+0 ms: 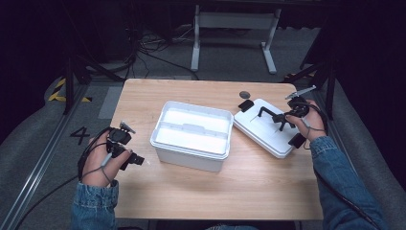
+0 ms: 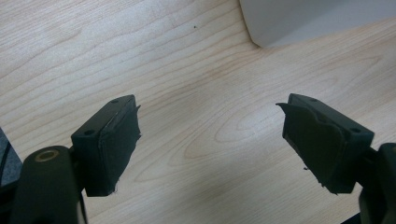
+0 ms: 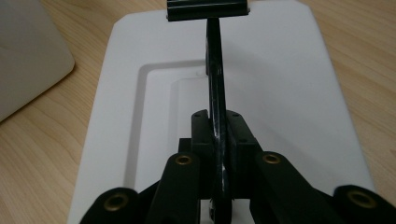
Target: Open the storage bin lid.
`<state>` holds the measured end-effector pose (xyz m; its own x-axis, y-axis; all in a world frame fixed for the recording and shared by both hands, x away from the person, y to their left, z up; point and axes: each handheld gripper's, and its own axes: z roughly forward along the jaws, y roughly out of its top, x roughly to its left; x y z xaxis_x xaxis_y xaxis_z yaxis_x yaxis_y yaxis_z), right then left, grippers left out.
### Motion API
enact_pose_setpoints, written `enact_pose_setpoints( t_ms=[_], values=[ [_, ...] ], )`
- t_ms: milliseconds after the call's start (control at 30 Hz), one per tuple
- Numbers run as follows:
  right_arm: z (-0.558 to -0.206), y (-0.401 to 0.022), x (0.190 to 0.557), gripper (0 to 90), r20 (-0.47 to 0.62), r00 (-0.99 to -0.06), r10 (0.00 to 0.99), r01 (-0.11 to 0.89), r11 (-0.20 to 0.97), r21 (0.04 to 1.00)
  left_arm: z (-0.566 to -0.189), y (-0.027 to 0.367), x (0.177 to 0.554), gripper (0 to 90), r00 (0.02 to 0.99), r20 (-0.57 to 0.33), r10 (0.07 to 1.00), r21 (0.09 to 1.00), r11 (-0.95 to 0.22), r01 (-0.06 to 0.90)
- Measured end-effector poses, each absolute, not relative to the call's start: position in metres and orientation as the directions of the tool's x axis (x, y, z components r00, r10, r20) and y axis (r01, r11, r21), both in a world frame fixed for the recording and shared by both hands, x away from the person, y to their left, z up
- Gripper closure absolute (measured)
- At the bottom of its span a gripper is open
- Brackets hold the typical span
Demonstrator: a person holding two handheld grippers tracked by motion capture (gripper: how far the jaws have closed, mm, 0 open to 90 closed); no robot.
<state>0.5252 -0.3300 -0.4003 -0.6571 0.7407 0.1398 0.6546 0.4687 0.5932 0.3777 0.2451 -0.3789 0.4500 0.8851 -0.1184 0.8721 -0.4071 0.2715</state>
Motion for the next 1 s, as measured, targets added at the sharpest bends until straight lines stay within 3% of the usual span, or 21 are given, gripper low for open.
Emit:
enact_pose_setpoints(
  t_ms=[567, 733, 833, 1000],
  values=[
    [-0.42, -0.338, 0.526, 83.5, 0.208, -0.631, 0.747, 0.698, 0.429, 0.574, -0.381, 0.245, 0.379, 19.3, 0.451, -0.121, 0.885, 0.261, -0.409, 0.874],
    [-0.424, -0.344, 0.528, 75.8, 0.237, -0.602, 0.763, 0.721, 0.392, 0.571, -0.382, 0.244, 0.38, 19.3, 0.448, -0.125, 0.885, 0.255, -0.408, 0.877],
    [-0.42, -0.347, 0.528, 66.0, 0.193, -0.598, 0.778, 0.705, 0.397, 0.587, -0.382, 0.243, 0.381, 19.2, 0.455, -0.117, 0.883, 0.253, -0.417, 0.873],
    [-0.406, -0.351, 0.521, 57.6, 0.171, -0.562, 0.809, 0.692, 0.348, 0.632, -0.383, 0.24, 0.382, 19.0, 0.459, -0.122, 0.88, 0.243, -0.422, 0.873]
  ],
)
